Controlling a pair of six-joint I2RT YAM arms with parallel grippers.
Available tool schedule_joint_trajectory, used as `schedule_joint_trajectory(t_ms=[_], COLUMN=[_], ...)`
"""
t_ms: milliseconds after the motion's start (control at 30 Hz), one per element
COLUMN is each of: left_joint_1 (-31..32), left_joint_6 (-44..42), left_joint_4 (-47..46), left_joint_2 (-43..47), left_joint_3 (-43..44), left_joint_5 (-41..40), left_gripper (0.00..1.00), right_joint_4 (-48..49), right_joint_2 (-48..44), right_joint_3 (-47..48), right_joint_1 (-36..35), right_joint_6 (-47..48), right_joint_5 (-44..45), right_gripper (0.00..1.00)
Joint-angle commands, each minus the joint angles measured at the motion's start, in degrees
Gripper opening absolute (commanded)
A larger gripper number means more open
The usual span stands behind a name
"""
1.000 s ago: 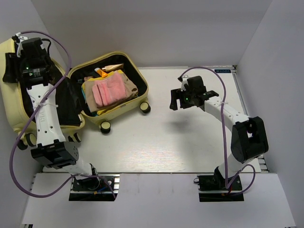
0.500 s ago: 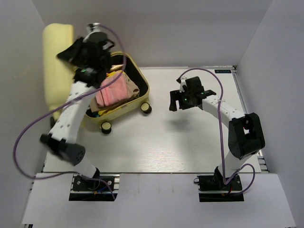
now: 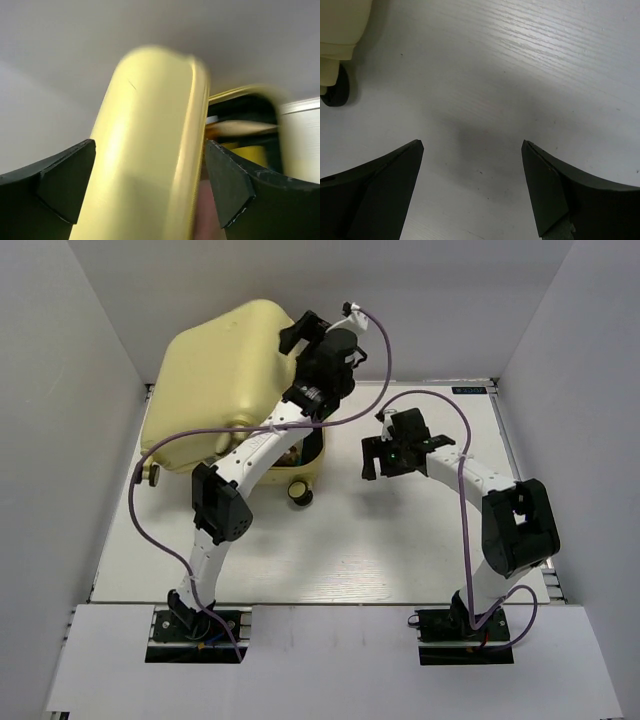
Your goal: Pack the luggage
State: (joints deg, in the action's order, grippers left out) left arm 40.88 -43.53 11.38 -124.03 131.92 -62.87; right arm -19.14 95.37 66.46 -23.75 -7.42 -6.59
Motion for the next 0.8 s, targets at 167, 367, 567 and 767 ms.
schedule_joint_trajectory(t_ms=[167, 367, 567, 767], left_joint_1=[-1.0, -2.6, -21.3, -39.5], left_joint_6=[46.4, 39.9, 52.9, 60.9], left_joint_4=[6.5, 13.9, 39.6, 46.7], left_joint_2=[9.5, 16.3, 24.1, 33.1], left_joint_3=[0.6, -4.8, -13.5, -28.1], left_joint_5=[45.3, 39.5, 39.8, 39.0], left_gripper=[1.00, 1.00, 1.00, 0.98], right_joint_4=[-1.3, -1.5, 0.2, -2.5], right_joint_2=[-3.6, -5.7, -5.2, 0.6], right_joint_3=[-1.9, -3.6, -2.2, 5.8], right_joint_1=[0.3, 0.4, -0.4, -0.9], right_joint_6=[-2.9, -3.7, 3.9, 4.9], right_joint_5=[10.2, 13.9, 2.3, -1.4], right_gripper=[0.88, 0.89, 0.86, 0.85])
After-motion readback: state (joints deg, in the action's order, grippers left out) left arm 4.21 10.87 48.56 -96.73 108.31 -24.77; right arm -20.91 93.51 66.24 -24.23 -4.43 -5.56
